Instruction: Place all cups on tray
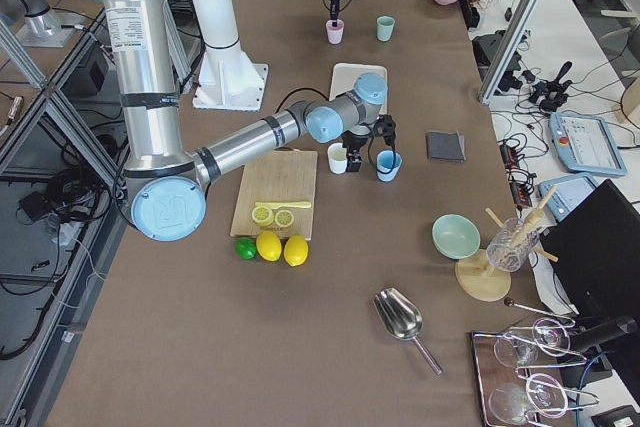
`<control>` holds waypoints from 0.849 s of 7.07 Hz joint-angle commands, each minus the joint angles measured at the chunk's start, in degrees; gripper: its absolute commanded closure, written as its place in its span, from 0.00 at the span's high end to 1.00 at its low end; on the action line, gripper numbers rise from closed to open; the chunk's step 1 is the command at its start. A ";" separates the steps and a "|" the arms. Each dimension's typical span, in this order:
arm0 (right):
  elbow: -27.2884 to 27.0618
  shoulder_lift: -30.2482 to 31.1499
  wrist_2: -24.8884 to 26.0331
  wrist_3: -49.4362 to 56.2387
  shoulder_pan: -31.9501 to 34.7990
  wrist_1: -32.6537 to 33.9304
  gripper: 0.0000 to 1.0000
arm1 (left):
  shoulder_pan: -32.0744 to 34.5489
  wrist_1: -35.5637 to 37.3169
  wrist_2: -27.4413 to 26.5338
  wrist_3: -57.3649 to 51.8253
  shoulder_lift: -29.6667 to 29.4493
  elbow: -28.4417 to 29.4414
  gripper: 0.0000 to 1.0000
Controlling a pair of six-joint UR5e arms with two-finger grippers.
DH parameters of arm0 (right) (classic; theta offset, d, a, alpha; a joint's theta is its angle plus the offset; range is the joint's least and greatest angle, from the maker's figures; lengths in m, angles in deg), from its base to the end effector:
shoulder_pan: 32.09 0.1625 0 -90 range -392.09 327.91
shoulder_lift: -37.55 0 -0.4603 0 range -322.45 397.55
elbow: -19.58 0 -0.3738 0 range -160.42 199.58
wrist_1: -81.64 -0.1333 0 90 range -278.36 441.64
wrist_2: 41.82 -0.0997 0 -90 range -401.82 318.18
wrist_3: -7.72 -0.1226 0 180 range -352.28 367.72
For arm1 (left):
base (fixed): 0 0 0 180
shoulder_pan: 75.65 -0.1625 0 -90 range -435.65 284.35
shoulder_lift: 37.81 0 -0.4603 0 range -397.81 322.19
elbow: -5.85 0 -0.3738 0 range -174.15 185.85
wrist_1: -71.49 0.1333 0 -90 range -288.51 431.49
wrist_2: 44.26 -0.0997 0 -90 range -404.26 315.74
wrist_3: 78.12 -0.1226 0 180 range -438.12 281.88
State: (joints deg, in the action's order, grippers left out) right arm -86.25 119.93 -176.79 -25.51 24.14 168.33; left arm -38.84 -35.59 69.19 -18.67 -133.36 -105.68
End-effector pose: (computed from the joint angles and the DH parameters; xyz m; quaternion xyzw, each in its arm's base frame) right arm -0.2570 -0.4682 0.5025 -0.0271 -0.4283 -0.0927 0.8985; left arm 0.3715 -0.3836 0.4617 0.0474 0.4107 0.0267 0.9101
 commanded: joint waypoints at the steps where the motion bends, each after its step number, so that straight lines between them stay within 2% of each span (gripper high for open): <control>1: 3.17 -2.22 0.05 -1.22 -3.22 -0.03 0.88 | -0.07 0.38 0.20 0.32 -0.08 -0.79 0.00; 2: 3.96 -2.49 0.75 -1.22 -4.28 -0.12 0.86 | 0.02 0.47 0.28 0.32 -0.69 -0.88 0.00; 3: 4.23 -2.49 1.19 -1.31 -4.72 -0.03 0.68 | 0.02 2.12 0.46 1.53 -4.00 -0.79 0.00; 4: 4.23 -2.58 1.20 -2.01 -4.99 -0.03 0.15 | 0.02 10.06 0.55 3.90 -11.78 -0.10 0.00; 5: 4.23 -2.84 1.20 -2.01 -5.43 -0.12 0.00 | -0.07 16.32 0.55 4.70 -17.77 0.34 0.00; 6: 4.23 -3.10 1.20 -2.01 -5.52 -0.12 0.00 | -0.77 16.29 0.55 6.97 -20.97 3.74 0.00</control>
State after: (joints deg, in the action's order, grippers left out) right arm -82.05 117.12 -175.62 -27.44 18.89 168.24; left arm -39.07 -22.12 69.72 -13.90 -149.19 -104.64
